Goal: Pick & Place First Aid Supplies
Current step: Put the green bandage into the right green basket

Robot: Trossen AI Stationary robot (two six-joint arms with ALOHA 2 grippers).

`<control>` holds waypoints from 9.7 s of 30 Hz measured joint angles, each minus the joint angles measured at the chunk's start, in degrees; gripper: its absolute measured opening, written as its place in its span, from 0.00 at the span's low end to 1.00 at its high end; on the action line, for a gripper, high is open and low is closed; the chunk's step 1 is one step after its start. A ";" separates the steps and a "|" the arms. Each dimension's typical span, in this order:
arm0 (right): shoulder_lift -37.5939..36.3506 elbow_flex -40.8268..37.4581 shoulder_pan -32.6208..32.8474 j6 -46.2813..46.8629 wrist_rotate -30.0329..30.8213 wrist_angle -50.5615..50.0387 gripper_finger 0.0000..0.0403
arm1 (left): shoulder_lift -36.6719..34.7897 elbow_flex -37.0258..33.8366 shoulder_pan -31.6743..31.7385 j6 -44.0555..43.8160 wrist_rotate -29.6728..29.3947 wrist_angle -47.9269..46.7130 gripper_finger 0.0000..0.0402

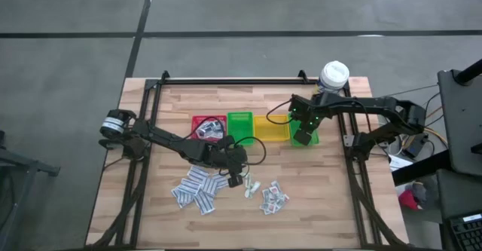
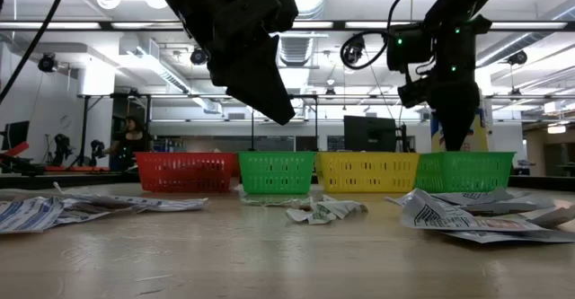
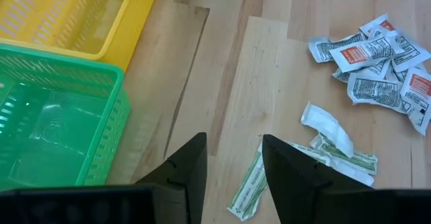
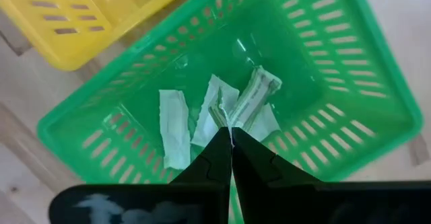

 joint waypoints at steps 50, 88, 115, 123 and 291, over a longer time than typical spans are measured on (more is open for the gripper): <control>-23.60 0.49 17.22 9.66 0.88 -3.53 0.21 | 0.57 -4.96 -0.76 7.50 0.26 0.70 0.34; -26.14 -4.42 26.45 12.29 0.48 9.54 0.24 | 4.24 -4.89 5.50 -28.76 18.60 -0.53 0.34; -26.21 -4.42 26.45 12.29 0.48 11.29 0.23 | 9.69 -2.56 5.38 -33.35 15.03 -5.51 0.30; -26.21 -4.42 26.45 12.29 0.48 11.29 0.25 | 10.04 1.19 5.31 -32.37 12.85 -10.05 0.30; 5.61 2.29 25.64 9.52 -14.34 51.22 0.49 | 2.34 14.21 -0.15 -8.19 -7.32 -13.33 0.00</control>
